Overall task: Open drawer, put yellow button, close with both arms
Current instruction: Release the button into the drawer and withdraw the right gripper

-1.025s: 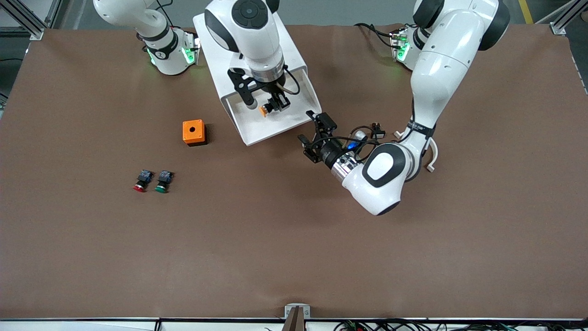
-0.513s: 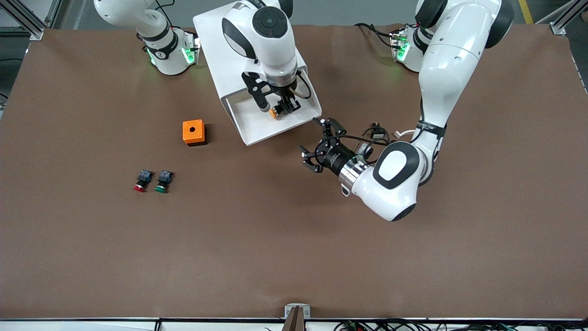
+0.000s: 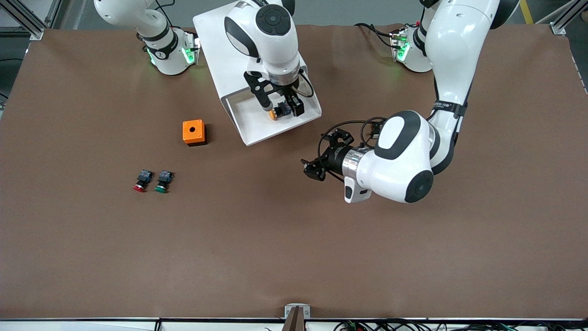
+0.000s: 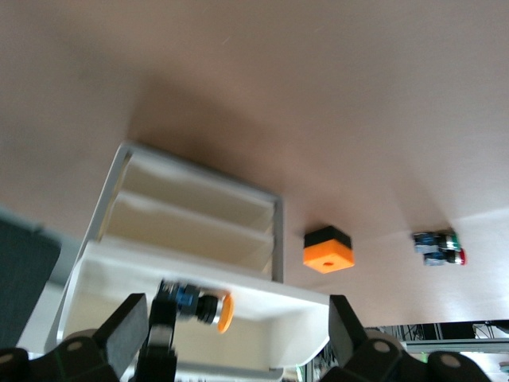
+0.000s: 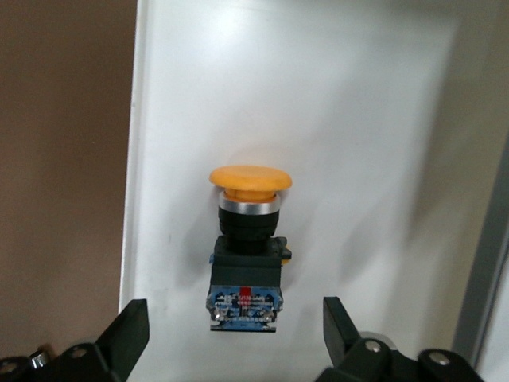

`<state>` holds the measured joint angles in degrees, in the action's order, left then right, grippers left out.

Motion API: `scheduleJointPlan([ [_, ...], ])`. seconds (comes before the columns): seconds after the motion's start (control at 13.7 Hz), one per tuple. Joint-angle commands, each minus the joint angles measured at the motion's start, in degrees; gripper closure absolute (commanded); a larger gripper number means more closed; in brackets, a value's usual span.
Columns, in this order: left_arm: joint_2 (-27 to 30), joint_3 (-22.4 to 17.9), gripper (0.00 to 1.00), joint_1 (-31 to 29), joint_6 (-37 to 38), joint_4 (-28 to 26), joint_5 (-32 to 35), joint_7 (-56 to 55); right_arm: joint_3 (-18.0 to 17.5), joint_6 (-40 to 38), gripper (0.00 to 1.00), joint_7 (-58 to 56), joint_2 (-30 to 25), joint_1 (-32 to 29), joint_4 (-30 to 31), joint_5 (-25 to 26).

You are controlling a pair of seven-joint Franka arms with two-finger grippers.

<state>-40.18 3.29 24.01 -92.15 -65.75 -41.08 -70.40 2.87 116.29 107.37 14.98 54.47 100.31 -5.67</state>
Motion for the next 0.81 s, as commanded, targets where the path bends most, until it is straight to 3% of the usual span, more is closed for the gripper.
scheduleJointPlan([
  [0.0, 2.5, -0.7, 0.00, 1.0, -2.2, -1.0, 6.8, 7.4, 0.9, -5.2, 0.00, -6.4, 0.9, -0.4, -5.7, 0.9],
  [0.22, 2.7, -0.6, 0.00, 3.7, -2.3, -1.2, 15.5, 10.5, 1.0, -14.2, 0.00, -20.1, 0.8, -4.7, -11.5, 0.8],
  [0.44, 2.6, -0.7, 0.00, 7.7, -7.7, -1.6, 27.1, 9.5, 1.2, -20.7, 0.00, -37.5, 0.1, -9.7, -13.3, 1.1],
  [0.73, 1.8, -0.8, 0.00, 9.8, -12.2, -2.4, 28.8, 3.3, 1.2, -30.8, 0.00, -60.3, -3.7, -20.0, -14.8, 4.0],
])
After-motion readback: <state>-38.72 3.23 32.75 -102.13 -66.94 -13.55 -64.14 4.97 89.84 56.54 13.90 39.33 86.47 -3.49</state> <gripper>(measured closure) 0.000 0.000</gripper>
